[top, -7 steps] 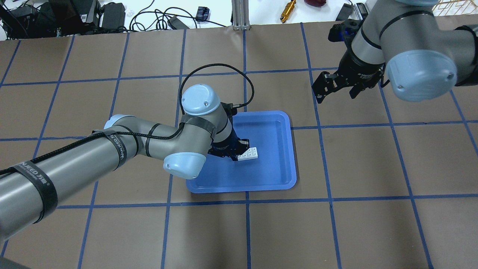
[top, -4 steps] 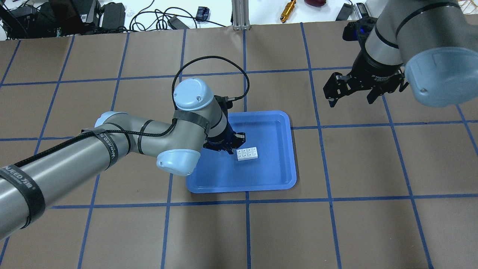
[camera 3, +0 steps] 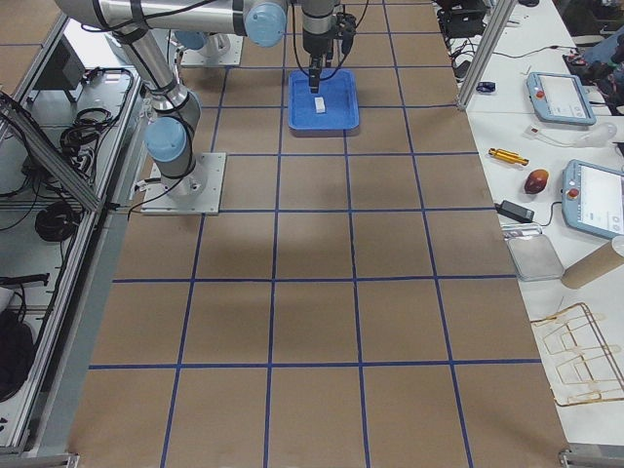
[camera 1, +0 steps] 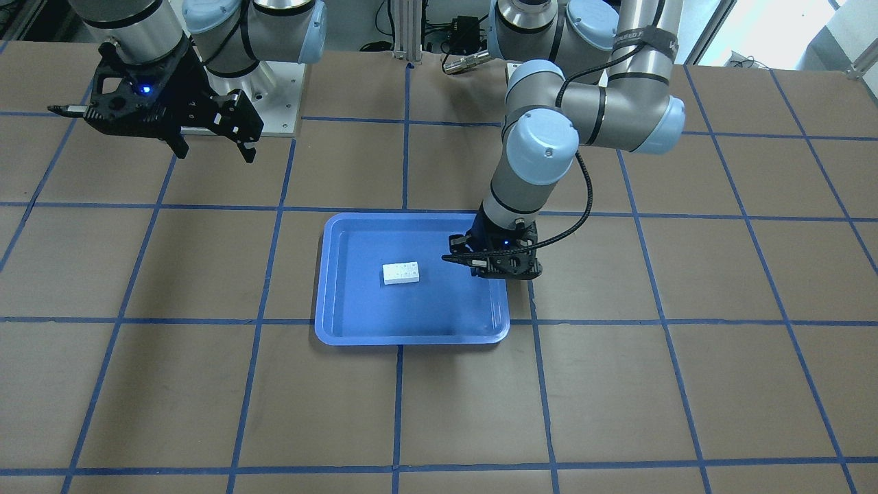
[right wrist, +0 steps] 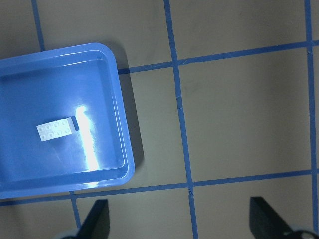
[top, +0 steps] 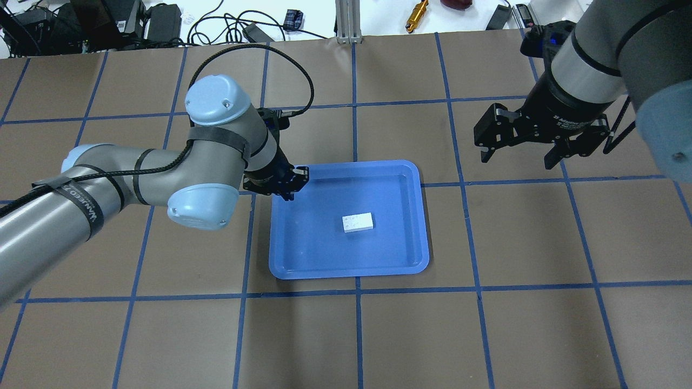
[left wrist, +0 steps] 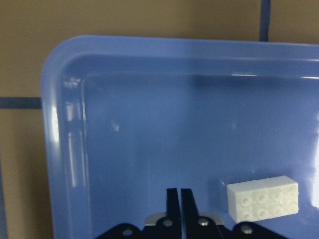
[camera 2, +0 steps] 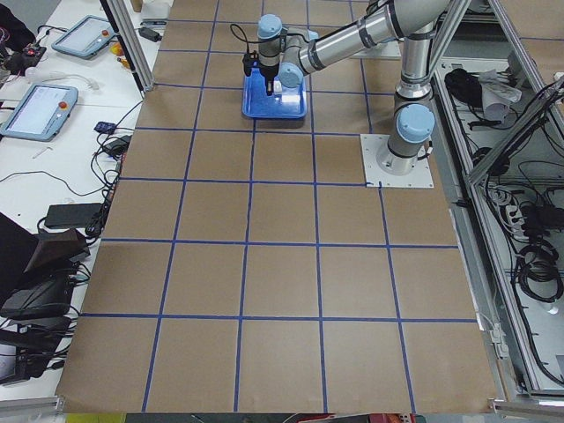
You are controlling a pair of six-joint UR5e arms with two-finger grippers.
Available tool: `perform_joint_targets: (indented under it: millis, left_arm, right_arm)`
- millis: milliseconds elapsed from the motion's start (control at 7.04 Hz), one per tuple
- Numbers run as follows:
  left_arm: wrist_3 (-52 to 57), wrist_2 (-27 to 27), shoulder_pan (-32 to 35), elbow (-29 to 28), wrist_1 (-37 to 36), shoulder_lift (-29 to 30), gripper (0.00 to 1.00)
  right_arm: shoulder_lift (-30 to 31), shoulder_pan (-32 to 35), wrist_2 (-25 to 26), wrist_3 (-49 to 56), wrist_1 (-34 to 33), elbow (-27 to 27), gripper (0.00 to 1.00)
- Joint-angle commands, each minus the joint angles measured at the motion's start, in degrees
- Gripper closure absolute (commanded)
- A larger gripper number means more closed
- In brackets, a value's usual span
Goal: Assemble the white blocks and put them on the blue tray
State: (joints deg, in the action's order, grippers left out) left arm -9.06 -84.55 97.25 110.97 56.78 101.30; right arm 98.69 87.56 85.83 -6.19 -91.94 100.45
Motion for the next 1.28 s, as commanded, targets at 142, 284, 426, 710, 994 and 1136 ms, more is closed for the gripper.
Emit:
perform_joint_targets:
  millis: [142,284,426,710,994,1136]
  left_arm:
    - [5.4,-4.2,-6.3,-10.2,21.6,-7.2,0.78]
    - [6.9,-4.2,-7.9,-16.1,30.6,-8.4,0.75]
    - [7.3,-4.5,-8.2,-19.1,34.7,-9.6,0.72]
    - [7.2,-4.5,-8.3,-19.0,35.2,-12.0,0.62]
    - [7.3,-4.5,-8.4,-19.1,35.2,-13.0,0.07]
    - [7.6,-4.2,-8.7,-19.0,34.6,-12.9,0.00]
  right_arm:
    - [-0.2,0.2,1.8,-5.0,3.3,-0.3,0.00]
    - [-1.3,0.6,2.2,-5.2,3.3,-1.3,0.00]
    - [-2.0,0.9,2.7,-5.1,4.6,-3.8,0.00]
    - [-4.2,3.0,2.8,-5.0,4.7,-7.3,0.00]
    - [-4.7,3.1,2.8,-4.9,4.4,-7.6,0.00]
    - [-4.7,3.1,2.8,-4.9,4.3,-7.6,0.00]
